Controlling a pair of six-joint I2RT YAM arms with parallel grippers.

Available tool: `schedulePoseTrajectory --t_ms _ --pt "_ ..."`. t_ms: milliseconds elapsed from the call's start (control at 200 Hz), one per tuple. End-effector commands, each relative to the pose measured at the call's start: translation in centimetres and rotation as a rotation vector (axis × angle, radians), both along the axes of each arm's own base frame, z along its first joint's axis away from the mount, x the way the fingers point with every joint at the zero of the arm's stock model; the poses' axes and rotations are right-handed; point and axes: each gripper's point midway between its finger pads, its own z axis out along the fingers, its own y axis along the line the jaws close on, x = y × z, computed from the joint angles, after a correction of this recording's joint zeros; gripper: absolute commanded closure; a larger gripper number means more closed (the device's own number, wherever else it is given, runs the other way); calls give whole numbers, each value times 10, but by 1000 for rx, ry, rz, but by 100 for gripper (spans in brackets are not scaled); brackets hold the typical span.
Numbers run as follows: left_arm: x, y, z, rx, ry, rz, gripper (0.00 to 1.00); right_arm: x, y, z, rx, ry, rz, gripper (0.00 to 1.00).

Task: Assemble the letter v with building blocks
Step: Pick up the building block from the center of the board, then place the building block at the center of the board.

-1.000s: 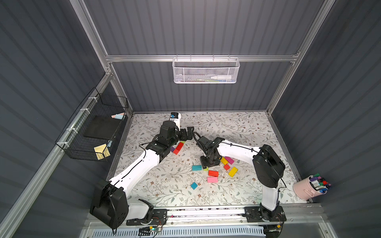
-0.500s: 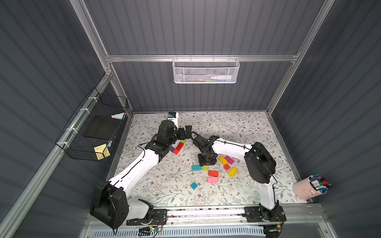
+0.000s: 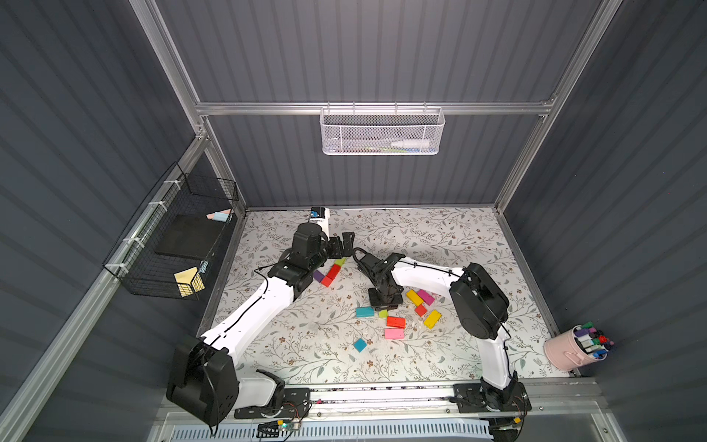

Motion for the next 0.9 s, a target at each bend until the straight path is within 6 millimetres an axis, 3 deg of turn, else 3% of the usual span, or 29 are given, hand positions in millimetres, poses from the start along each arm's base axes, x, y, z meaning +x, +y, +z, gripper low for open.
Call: schedulePoseTrajectory --t_ms 0,155,445,560,700,895 --pt "5 -3 4 -10 -10 -12 1 17 -4 9 -58 -62 70 100" --pt "5 0 0 -2 -1 4 0 45 7 28 -37 -114 153 100" --pt "9 25 0 -6 21 90 0 62 23 17 10 -99 316 96" --pt "16 48 0 -53 42 145 0 64 35 16 78 -99 357 93" --pt "14 84 26 -189 -24 175 1 62 44 13 119 -86 376 92" --pt "23 85 34 -197 -18 118 0 56 51 9 163 -64 409 88"
